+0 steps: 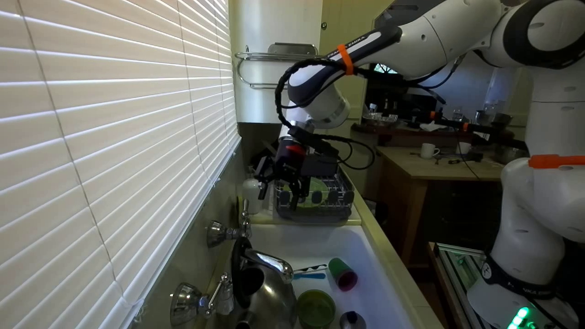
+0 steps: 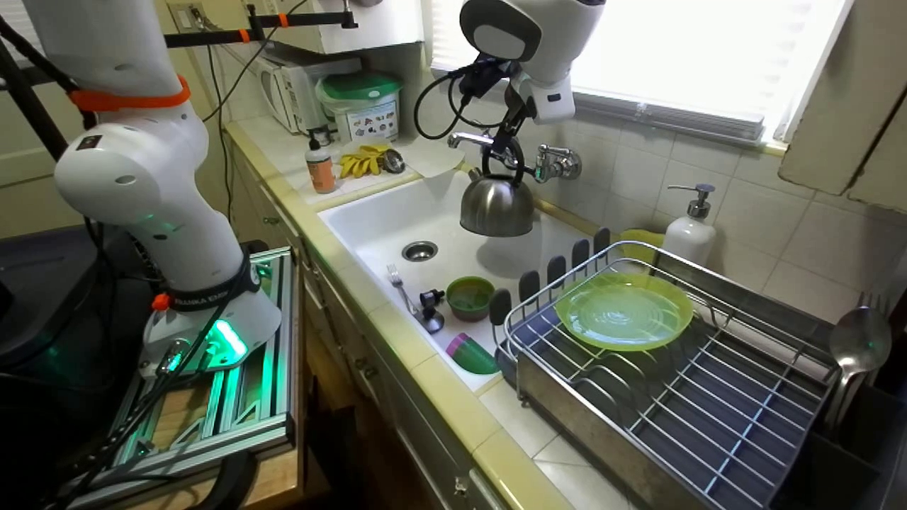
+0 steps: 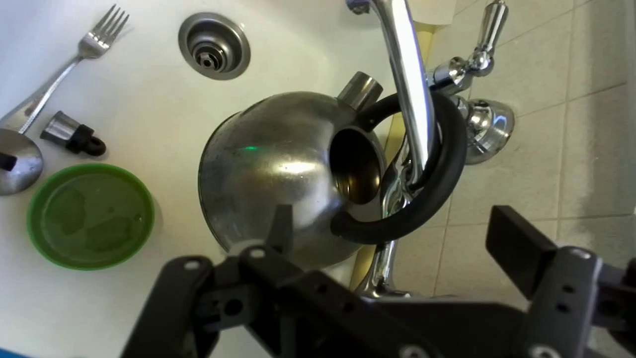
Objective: Remove the kettle from the faucet and put it in the sink.
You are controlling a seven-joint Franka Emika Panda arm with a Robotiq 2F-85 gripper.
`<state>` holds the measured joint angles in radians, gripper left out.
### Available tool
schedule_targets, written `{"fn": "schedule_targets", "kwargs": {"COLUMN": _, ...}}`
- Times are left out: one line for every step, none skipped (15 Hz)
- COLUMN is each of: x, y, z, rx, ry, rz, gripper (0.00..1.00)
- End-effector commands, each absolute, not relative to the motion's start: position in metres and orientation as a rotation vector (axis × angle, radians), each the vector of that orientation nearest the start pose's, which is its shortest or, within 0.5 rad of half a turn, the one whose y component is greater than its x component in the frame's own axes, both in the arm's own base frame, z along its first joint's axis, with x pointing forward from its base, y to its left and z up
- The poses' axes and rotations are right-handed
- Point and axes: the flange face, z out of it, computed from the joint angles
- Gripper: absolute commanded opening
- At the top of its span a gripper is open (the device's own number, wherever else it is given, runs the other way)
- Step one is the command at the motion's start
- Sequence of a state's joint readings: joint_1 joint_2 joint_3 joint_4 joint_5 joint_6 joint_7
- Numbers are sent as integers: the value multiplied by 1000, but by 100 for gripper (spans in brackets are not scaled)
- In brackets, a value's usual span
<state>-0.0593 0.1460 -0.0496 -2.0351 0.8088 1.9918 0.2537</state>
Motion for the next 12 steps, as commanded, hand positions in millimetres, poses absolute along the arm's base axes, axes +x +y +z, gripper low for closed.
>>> {"fn": "schedule_targets", "kwargs": {"x": 570, "y": -17, "z": 375, "rx": -2262, "ry": 934, "rz": 291, "gripper": 100}}
{"fn": "schedule_targets", "kwargs": {"x": 571, "y": -17, "z": 375, "rx": -2260, "ry": 936, "rz": 290, "gripper": 100}}
{"fn": "schedule_targets", "kwargs": {"x": 572, "y": -18, "z": 376, "rx": -2259, "ry": 937, "rz": 289, "gripper": 100}}
{"fn": "schedule_targets", "kwargs": {"x": 573, "y": -18, "z": 374, "rx": -2255, "ry": 974, "rz": 266, "gripper": 100}}
{"fn": "schedule_targets", "kwargs": {"x": 576, "y": -16, "z": 369, "rx": -2227, "ry": 977, "rz": 268, "gripper": 100}}
{"fn": "schedule_targets", "kwargs": {"x": 577, "y": -14, "z": 366, "rx": -2193, "ry": 1000, "rz": 260, "gripper": 100}}
{"fn": "schedule_targets", "kwargs": {"x": 578, "y": -13, "z": 363, "rx": -2159, "ry": 1034, "rz": 247, "gripper": 100}}
{"fn": "schedule_targets", "kwargs": {"x": 580, "y": -11, "z": 360, "rx": -2134, "ry": 1058, "rz": 232, "gripper": 100}}
{"fn": "schedule_targets", "kwargs": {"x": 580, "y": -10, "z": 358, "rx": -2099, "ry": 1092, "rz": 211, "gripper": 100}}
{"fn": "schedule_targets", "kwargs": {"x": 581, "y": -8, "z": 355, "rx": -2063, "ry": 1125, "rz": 194, "gripper": 100}}
{"fn": "schedule_targets", "kwargs": {"x": 580, "y": -5, "z": 352, "rx": -2025, "ry": 1156, "rz": 188, "gripper": 100}}
{"fn": "schedule_targets", "kwargs": {"x": 579, "y": -3, "z": 349, "rx": -1995, "ry": 1176, "rz": 184, "gripper": 100}}
